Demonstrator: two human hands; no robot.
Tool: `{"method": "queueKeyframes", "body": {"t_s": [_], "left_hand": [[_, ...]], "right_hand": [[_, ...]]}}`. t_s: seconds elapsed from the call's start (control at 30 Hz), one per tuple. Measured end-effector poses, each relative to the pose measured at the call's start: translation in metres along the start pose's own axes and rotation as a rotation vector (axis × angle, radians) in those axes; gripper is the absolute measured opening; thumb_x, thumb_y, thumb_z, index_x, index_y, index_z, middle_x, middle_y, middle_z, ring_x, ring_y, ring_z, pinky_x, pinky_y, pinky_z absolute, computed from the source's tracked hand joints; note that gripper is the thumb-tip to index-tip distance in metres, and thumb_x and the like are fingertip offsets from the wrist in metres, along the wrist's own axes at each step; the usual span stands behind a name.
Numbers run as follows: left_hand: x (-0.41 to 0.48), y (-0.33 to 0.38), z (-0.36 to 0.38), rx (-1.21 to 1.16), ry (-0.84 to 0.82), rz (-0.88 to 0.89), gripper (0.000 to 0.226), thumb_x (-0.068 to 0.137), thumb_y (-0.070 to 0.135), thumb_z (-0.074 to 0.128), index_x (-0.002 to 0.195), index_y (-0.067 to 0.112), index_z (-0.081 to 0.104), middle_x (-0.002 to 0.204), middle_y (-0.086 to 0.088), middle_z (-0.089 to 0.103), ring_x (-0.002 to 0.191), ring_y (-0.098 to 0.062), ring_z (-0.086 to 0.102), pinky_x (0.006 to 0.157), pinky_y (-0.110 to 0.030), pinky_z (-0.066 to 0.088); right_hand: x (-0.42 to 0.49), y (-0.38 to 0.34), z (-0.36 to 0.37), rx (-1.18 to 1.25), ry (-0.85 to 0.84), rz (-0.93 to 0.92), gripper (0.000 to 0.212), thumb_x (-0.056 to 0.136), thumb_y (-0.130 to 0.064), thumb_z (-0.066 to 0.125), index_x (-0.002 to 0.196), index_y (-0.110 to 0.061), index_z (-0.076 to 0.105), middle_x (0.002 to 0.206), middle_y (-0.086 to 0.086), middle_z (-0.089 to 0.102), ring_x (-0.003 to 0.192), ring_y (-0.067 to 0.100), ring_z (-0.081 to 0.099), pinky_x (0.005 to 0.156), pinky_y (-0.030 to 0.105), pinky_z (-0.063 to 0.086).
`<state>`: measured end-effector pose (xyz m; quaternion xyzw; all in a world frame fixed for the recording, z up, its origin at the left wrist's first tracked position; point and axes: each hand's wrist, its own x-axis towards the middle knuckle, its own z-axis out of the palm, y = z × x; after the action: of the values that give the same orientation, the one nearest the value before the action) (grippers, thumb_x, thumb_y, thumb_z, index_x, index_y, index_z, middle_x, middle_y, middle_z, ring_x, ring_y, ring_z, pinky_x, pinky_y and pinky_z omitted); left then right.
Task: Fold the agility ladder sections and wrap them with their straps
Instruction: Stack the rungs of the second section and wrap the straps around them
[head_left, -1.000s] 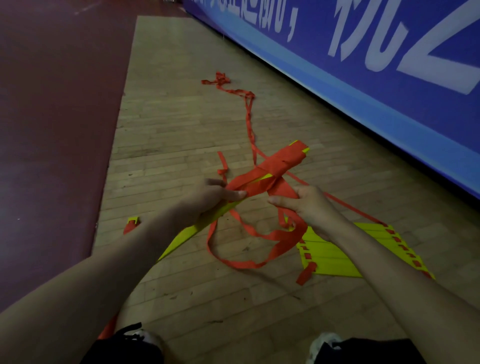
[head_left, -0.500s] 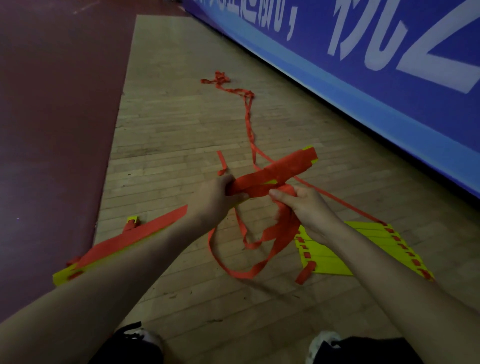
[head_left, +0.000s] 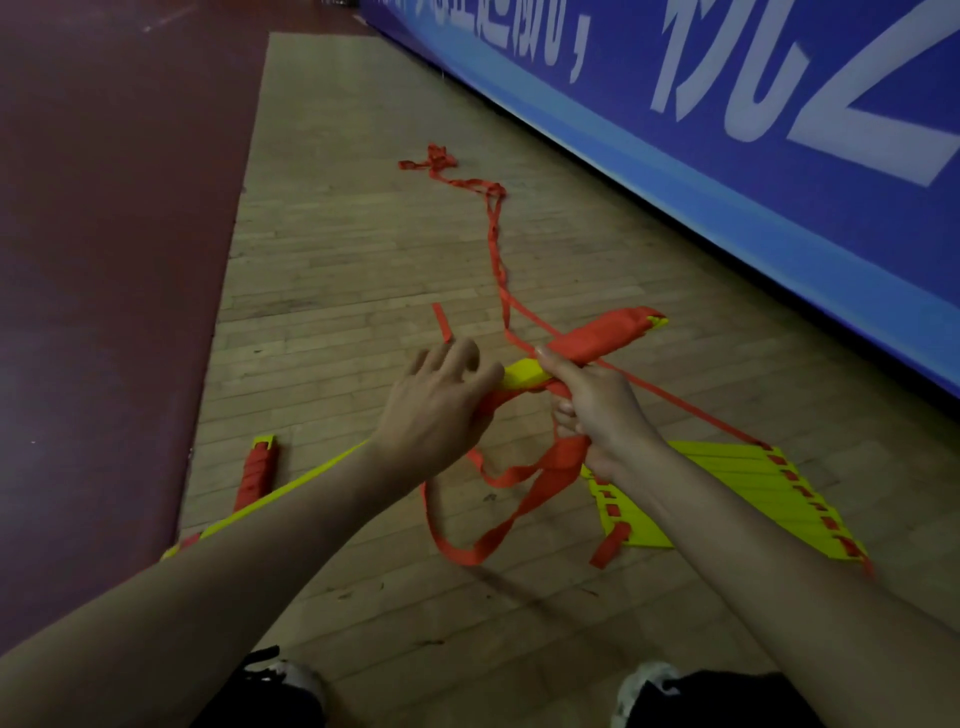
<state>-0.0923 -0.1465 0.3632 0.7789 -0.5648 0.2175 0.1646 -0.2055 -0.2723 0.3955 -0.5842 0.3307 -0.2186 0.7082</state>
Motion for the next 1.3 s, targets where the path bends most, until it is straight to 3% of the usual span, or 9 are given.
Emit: {"method": "queueKeyframes", "body": {"t_s": [0.07, 0.2, 0.33, 0.53, 0.63, 0.73, 0.83, 1.17, 1.3], "left_hand": [[0.002, 0.007, -0.014, -0.204, -0.184, -0.229, 0.041, 0.088, 0.034, 0.056, 0.124, 0.018, 0.045, 0.12, -0.011, 0.054, 0.094, -0.034, 0.059, 0.071, -0.037, 0.047], [0.011, 0.009, -0.025, -0.907, -0.514, -0.527, 0.045, 0.081, 0.03, 0.075, 0.114, 0.009, 0.052, 0.089, -0.006, 0.058, 0.059, -0.005, 0.059, 0.054, -0.019, 0.047], [0.009, -0.011, -0.028, -1.158, -0.643, -0.56, 0.076, 0.065, 0.056, 0.077, 0.13, 0.023, 0.055, 0.116, 0.005, 0.065, 0.096, -0.008, 0.065, 0.081, -0.023, 0.05], [0.004, -0.021, -0.027, -1.693, -0.741, -0.538, 0.038, 0.086, -0.001, 0.061, 0.121, 0.014, 0.06, 0.103, -0.01, 0.07, 0.083, -0.024, 0.07, 0.069, -0.031, 0.058], [0.005, -0.019, -0.028, -1.634, -0.7, -0.575, 0.03, 0.084, -0.007, 0.059, 0.108, 0.011, 0.063, 0.084, -0.004, 0.07, 0.067, -0.015, 0.068, 0.059, -0.026, 0.055], [0.005, -0.021, -0.027, -1.546, -0.634, -0.599, 0.022, 0.081, -0.008, 0.062, 0.096, 0.008, 0.063, 0.077, -0.003, 0.069, 0.063, -0.013, 0.067, 0.057, -0.022, 0.053], [0.006, -0.024, -0.027, -1.57, -0.56, -0.676, 0.021, 0.076, -0.006, 0.065, 0.089, 0.01, 0.06, 0.077, -0.005, 0.069, 0.061, -0.013, 0.066, 0.054, -0.022, 0.053], [0.01, -0.021, -0.027, -1.515, -0.504, -0.78, 0.028, 0.079, -0.007, 0.066, 0.103, 0.005, 0.056, 0.077, -0.011, 0.069, 0.059, -0.018, 0.068, 0.056, -0.026, 0.057], [0.011, -0.011, -0.02, -1.226, -0.386, -0.741, 0.023, 0.079, -0.008, 0.067, 0.095, 0.004, 0.055, 0.084, -0.016, 0.064, 0.054, -0.017, 0.065, 0.055, -0.026, 0.056]], "right_hand": [[0.0, -0.005, -0.002, 0.046, -0.032, 0.011, 0.033, 0.092, -0.026, 0.062, 0.065, -0.016, 0.046, 0.038, -0.008, 0.027, 0.028, 0.003, 0.024, 0.035, 0.016, 0.017], [-0.001, -0.005, -0.006, 0.072, -0.075, 0.02, 0.036, 0.092, -0.024, 0.062, 0.063, -0.014, 0.043, 0.038, -0.007, 0.026, 0.026, 0.003, 0.022, 0.032, 0.015, 0.017], [0.002, -0.003, -0.011, 0.107, -0.19, 0.035, 0.032, 0.092, -0.027, 0.06, 0.066, -0.014, 0.045, 0.04, -0.004, 0.025, 0.026, 0.003, 0.019, 0.03, 0.014, 0.015], [0.003, -0.004, -0.013, 0.067, -0.269, 0.011, 0.022, 0.093, -0.025, 0.057, 0.081, -0.007, 0.053, 0.039, -0.004, 0.029, 0.025, 0.003, 0.02, 0.03, 0.014, 0.014], [0.009, -0.003, -0.02, -0.155, -0.31, -0.049, 0.021, 0.09, -0.029, 0.06, 0.084, -0.009, 0.056, 0.043, -0.003, 0.041, 0.029, 0.005, 0.028, 0.035, 0.019, 0.019], [0.013, -0.002, -0.03, -0.288, -0.39, -0.029, 0.02, 0.081, -0.031, 0.066, 0.087, -0.012, 0.065, 0.059, 0.002, 0.061, 0.044, 0.011, 0.051, 0.045, 0.023, 0.039], [0.011, 0.0, -0.033, -0.27, -0.453, 0.043, 0.013, 0.089, -0.015, 0.061, 0.093, -0.003, 0.064, 0.066, 0.005, 0.069, 0.051, 0.011, 0.062, 0.052, 0.023, 0.052], [0.004, 0.003, -0.03, -0.277, -0.38, 0.022, 0.012, 0.09, -0.002, 0.059, 0.079, 0.001, 0.062, 0.054, 0.005, 0.066, 0.042, 0.012, 0.061, 0.045, 0.022, 0.053], [0.003, 0.004, -0.024, -0.508, -0.275, -0.141, 0.016, 0.09, -0.015, 0.063, 0.079, -0.003, 0.065, 0.037, -0.005, 0.049, 0.028, 0.005, 0.041, 0.031, 0.016, 0.033]]}}
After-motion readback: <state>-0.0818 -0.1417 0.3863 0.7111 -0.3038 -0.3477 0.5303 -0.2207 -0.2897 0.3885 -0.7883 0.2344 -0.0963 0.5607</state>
